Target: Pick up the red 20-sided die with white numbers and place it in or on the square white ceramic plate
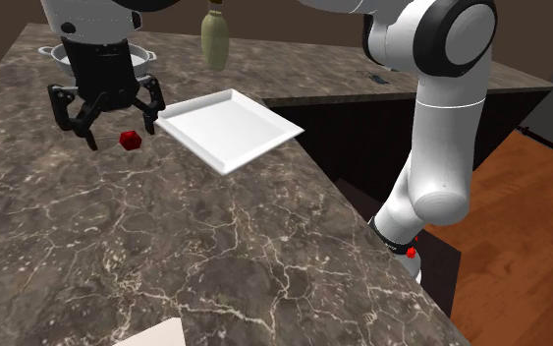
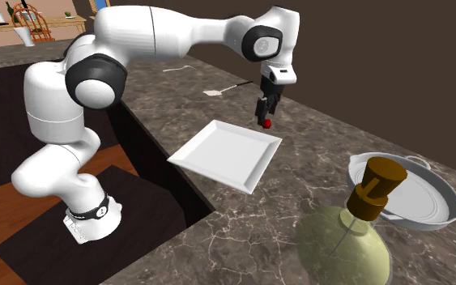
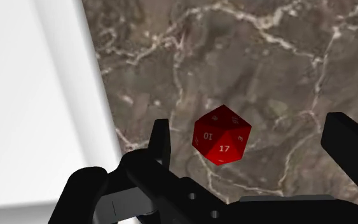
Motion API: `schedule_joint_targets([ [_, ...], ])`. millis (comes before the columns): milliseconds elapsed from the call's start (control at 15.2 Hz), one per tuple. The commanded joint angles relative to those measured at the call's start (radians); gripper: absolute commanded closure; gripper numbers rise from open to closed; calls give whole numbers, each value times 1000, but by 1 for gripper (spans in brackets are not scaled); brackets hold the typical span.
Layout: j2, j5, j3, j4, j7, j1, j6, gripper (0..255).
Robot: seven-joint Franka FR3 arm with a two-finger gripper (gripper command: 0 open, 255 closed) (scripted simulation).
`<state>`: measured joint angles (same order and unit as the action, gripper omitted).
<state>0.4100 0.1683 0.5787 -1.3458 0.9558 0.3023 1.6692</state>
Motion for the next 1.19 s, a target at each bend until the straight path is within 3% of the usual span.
schedule_joint_targets([
  [0,-6,-2,0,-32,-1,-6,27,0],
  [462,-6,-2,0,-32,-1,-6,27,0],
  [528,-6,-2,0,-32,-1,-6,27,255],
  [1122,-6,-2,0,-32,-1,-6,27,255],
])
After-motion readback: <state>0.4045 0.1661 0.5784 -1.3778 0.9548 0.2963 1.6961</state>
